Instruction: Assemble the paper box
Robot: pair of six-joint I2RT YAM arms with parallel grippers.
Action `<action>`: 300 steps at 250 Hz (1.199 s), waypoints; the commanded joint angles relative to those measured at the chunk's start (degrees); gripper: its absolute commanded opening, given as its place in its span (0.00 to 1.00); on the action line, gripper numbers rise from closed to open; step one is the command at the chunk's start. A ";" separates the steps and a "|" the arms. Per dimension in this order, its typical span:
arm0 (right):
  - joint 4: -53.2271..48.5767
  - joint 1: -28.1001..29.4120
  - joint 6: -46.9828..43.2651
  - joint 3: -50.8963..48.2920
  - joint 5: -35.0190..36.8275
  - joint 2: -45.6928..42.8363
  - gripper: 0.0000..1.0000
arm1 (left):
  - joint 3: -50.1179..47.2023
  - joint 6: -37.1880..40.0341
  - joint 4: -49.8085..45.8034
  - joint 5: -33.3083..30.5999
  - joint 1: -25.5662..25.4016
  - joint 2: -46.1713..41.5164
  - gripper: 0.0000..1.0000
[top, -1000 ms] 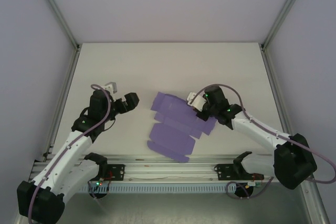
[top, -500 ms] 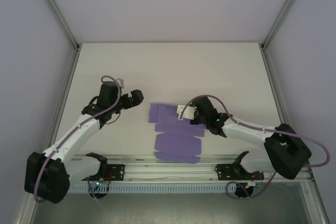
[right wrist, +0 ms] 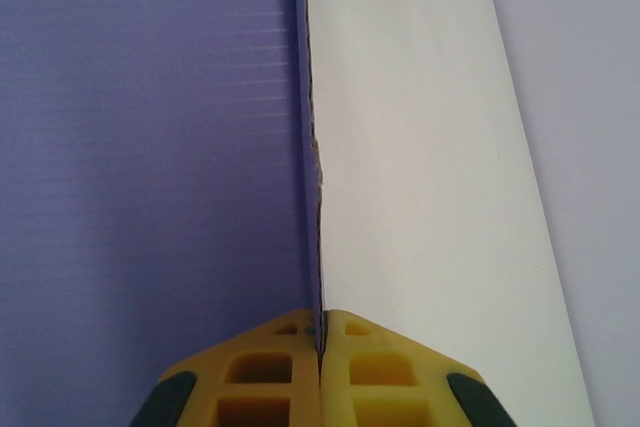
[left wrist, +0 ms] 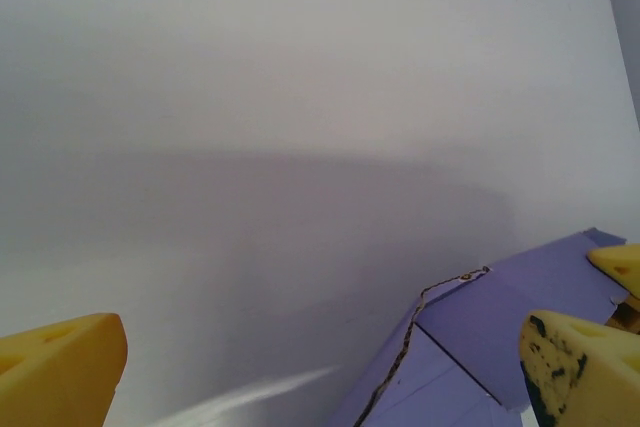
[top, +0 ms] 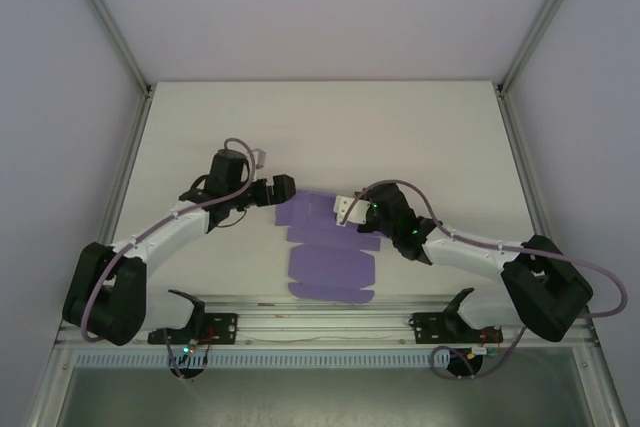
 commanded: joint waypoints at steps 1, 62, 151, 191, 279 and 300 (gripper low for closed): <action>2.95 0.32 0.41 0.92 -0.76 0.43 0.00 | 1.71 2.68 2.47 1.61 -1.13 2.14 1.00; 4.23 0.29 -0.99 3.49 2.51 2.90 0.00 | 3.10 2.95 3.78 -1.26 -4.18 6.56 1.00; 2.40 -1.16 -0.88 8.15 -0.63 6.13 0.00 | 6.16 -0.81 11.40 -5.89 -5.07 11.75 1.00; 1.04 -1.56 -2.26 8.63 -3.95 4.83 0.00 | 4.82 -3.75 15.77 -8.37 -5.86 12.04 1.00; 2.95 -2.70 -4.22 9.47 0.95 4.00 0.00 | 1.98 -4.93 13.28 -14.71 -6.70 7.14 1.00; 2.22 -3.18 -4.19 8.98 1.25 2.73 0.00 | -0.92 -4.49 10.73 -17.60 -6.67 3.08 1.00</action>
